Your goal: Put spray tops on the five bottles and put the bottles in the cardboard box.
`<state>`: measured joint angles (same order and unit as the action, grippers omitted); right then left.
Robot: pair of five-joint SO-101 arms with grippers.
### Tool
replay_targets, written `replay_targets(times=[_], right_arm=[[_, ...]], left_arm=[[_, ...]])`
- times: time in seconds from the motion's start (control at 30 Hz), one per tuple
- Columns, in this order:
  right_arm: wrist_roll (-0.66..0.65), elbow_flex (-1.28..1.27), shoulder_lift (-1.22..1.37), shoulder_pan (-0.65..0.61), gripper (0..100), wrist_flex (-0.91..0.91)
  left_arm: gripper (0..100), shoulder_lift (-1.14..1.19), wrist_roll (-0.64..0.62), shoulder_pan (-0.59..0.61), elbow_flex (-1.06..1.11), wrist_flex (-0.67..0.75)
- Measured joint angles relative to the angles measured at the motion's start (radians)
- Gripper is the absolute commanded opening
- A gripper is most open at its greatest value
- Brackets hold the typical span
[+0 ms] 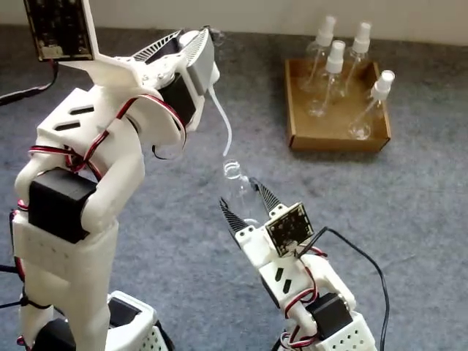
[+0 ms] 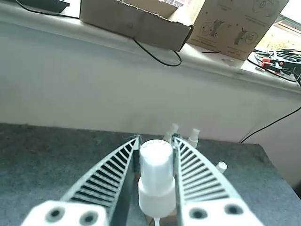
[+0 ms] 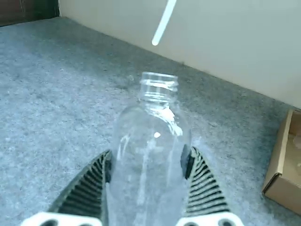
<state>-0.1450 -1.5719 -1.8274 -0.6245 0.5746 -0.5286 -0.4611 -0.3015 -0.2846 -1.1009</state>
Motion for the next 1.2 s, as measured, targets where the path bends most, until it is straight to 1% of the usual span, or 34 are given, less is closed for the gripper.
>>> replay_targets(times=[0.13, 0.4, 0.83, 1.2], right_arm=[[0.000, 0.000, 0.000, 0.000, 0.5, -0.049], [0.000, 0.000, 0.000, 0.000, 0.5, -0.061], [0.000, 0.032, 0.000, 0.000, 0.5, -0.066], [0.000, 0.038, 0.000, 0.000, 0.5, -0.066]], left_arm=[[0, 0.000, -0.023, -0.005, 0.002, 0.000], [0, 0.000, -0.037, -0.005, 0.006, 0.000], [0, 0.002, -0.046, -0.005, 0.201, 0.000], [0, 0.002, -0.049, -0.028, 0.233, 0.000]])
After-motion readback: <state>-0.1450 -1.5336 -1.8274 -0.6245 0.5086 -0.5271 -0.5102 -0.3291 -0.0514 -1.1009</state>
